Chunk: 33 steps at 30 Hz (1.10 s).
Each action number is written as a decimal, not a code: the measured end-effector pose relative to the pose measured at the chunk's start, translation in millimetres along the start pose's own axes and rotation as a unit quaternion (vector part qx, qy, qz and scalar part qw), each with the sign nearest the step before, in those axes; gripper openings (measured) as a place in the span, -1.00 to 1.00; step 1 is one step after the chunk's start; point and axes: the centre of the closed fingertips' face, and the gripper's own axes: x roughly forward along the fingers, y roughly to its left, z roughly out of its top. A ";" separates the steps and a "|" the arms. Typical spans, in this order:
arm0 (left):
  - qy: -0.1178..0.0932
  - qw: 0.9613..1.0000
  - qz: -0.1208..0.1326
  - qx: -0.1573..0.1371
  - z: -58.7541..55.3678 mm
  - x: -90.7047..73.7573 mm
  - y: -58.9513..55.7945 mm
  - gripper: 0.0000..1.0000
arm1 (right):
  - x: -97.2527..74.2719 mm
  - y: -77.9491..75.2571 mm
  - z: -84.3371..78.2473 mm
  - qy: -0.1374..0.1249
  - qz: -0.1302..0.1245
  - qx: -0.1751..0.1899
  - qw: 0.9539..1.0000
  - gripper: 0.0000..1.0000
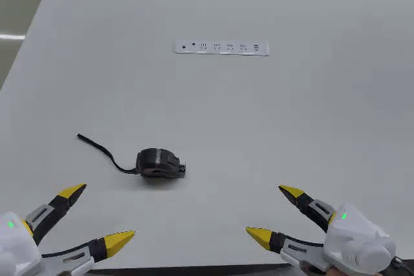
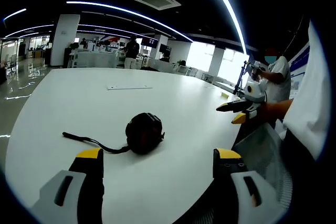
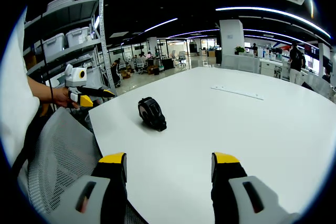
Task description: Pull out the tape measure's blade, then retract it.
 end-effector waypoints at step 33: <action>0.069 0.991 -0.094 0.066 -2.5 43.5 21.0 0.54 | 39.2 3.0 2.4 -0.009 0.081 -0.009 0.997 0.16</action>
